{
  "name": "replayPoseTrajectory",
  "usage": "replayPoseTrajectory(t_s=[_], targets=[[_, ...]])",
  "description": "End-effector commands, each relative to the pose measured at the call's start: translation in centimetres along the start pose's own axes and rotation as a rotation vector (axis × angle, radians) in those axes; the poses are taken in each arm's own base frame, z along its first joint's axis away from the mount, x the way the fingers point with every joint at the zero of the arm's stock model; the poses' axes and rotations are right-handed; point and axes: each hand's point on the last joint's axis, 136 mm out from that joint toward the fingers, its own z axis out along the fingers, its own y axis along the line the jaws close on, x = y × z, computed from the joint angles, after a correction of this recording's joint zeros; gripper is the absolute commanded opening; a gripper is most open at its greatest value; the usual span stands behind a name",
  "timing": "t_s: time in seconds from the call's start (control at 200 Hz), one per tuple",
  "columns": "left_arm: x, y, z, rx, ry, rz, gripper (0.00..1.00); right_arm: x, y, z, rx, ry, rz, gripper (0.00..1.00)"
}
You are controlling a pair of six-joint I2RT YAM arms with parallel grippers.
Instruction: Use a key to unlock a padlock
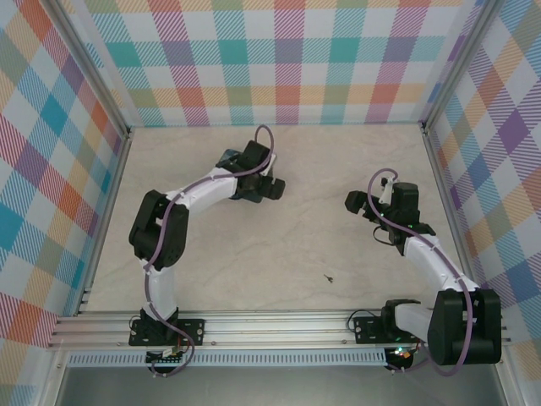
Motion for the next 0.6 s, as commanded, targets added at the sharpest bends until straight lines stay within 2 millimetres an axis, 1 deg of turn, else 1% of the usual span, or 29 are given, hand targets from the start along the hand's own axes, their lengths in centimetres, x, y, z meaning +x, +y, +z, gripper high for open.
replayPoseTrajectory(t_s=[0.0,0.15,0.3,0.465,0.595], targets=[[4.1,-2.2,-0.4,0.052,0.092,-0.059,0.96,-0.4,0.4,-0.2,0.005,0.012,0.014,1.0],[6.0,-4.5,-1.3,0.076,0.098,-0.063,0.96,0.1,0.2,-0.1,0.011,0.037,0.021,1.0],[7.0,-6.3,-2.0,0.097,0.103,-0.055,0.96,0.5,0.1,-0.1,0.015,0.049,0.026,1.0],[7.0,-8.9,-2.2,0.15,0.102,-0.04,0.96,0.8,0.1,-0.2,0.016,0.062,0.029,1.0],[6.8,-11.1,-1.8,0.19,0.104,-0.023,0.96,1.0,0.0,-0.3,0.026,0.066,0.032,1.0]])
